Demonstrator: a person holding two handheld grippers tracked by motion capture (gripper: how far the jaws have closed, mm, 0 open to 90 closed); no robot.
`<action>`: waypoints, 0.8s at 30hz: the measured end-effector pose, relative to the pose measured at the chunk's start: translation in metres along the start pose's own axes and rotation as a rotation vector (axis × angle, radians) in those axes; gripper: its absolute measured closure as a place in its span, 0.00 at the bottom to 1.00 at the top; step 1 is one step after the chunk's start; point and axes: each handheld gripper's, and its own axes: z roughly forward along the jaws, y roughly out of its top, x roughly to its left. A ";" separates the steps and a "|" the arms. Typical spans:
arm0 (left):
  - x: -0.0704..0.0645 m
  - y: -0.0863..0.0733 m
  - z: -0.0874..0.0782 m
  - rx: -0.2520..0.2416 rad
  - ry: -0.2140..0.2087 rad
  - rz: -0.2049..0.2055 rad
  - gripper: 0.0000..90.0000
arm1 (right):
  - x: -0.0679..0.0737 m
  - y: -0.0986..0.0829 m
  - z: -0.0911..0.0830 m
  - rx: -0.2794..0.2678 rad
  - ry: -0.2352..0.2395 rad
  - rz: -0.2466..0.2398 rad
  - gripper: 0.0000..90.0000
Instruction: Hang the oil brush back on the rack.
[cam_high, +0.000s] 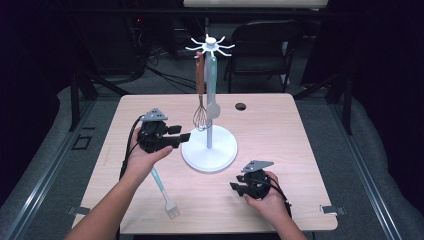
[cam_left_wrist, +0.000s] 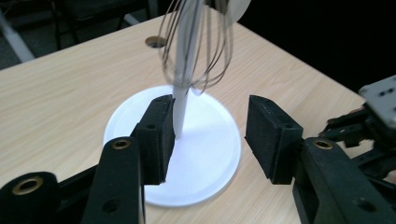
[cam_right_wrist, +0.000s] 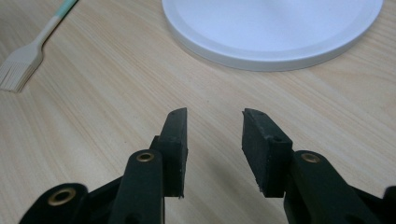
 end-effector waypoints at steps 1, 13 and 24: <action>0.002 -0.004 -0.001 0.005 0.002 -0.005 0.58 | 0.000 0.000 0.000 -0.004 0.003 0.001 0.68; 0.024 -0.060 -0.005 0.047 0.071 -0.085 0.61 | -0.004 0.000 -0.003 -0.005 0.017 0.020 0.80; 0.027 -0.103 -0.003 0.056 0.080 -0.119 0.63 | -0.006 0.000 -0.006 -0.015 0.015 0.010 0.93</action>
